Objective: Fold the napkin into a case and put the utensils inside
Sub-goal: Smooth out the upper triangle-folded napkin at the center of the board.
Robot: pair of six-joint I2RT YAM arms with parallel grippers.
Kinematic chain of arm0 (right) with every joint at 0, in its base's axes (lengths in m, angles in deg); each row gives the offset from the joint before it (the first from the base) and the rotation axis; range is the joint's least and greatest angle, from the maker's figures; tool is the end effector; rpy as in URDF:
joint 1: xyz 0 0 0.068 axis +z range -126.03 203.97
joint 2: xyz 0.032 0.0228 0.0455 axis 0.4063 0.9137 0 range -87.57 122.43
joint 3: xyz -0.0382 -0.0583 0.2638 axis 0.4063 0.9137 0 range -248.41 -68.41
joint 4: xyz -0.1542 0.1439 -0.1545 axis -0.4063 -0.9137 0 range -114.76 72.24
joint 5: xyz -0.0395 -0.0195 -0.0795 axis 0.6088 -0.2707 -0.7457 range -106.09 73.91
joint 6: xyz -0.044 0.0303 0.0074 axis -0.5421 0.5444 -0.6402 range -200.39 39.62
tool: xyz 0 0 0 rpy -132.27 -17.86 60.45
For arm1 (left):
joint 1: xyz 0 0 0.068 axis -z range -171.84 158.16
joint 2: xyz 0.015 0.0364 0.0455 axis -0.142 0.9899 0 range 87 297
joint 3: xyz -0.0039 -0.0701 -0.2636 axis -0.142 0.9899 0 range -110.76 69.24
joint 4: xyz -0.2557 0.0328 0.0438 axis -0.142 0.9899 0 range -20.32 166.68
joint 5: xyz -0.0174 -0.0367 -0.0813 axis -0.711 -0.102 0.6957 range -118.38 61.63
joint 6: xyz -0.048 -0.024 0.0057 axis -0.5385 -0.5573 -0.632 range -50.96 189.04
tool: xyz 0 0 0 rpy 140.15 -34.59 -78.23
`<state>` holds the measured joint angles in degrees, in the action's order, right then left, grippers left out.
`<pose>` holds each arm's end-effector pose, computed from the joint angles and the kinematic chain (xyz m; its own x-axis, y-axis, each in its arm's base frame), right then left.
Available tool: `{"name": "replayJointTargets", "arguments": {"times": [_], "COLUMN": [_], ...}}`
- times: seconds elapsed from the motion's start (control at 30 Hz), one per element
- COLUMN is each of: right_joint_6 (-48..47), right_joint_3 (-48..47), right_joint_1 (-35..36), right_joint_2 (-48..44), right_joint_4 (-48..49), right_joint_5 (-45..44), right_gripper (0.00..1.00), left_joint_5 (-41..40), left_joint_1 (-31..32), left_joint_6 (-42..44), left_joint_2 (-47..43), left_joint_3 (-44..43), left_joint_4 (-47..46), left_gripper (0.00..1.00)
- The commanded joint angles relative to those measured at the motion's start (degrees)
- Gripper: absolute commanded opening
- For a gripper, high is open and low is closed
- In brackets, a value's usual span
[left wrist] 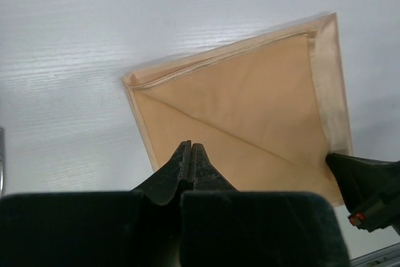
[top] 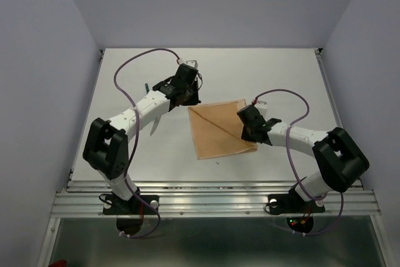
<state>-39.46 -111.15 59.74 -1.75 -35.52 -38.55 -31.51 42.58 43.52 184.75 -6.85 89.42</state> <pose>0.2292 0.1483 0.1600 -0.7903 0.1768 -0.5867 0.1701 0.9831 0.0672 0.3209 -0.2175 0.2678 -0.7210 -0.0274 -0.6924 0.2438 0.9253 -0.2905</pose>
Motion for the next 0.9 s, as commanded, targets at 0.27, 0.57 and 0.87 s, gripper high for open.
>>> {"name": "replayJointTargets", "arguments": {"times": [0.27, 0.57, 0.87], "right_joint_6": [0.6, 2.7, 0.2], "right_joint_3": [1.8, 5.2, 7.0], "right_joint_1": [-2.2, -6.2, -6.2], "right_joint_2": [-9.8, -7.6, -20.2], "right_joint_4": [0.7, -0.2, -2.7], "right_joint_5": [-9.4, -3.4, 1.8], "right_gripper": [0.06, 0.03, 0.04], "left_joint_5": [-3.5, -3.9, -2.4], "left_joint_1": [0.1, 0.1, 0.2], "left_joint_6": [-0.6, 0.3, 0.1], "left_joint_2": [-8.1, -9.3, -10.7], "left_joint_3": [1.4, 0.5, -0.8], "left_joint_4": [3.2, 4.4, 4.8], "left_gripper": [0.0, 0.0, 0.0]}}
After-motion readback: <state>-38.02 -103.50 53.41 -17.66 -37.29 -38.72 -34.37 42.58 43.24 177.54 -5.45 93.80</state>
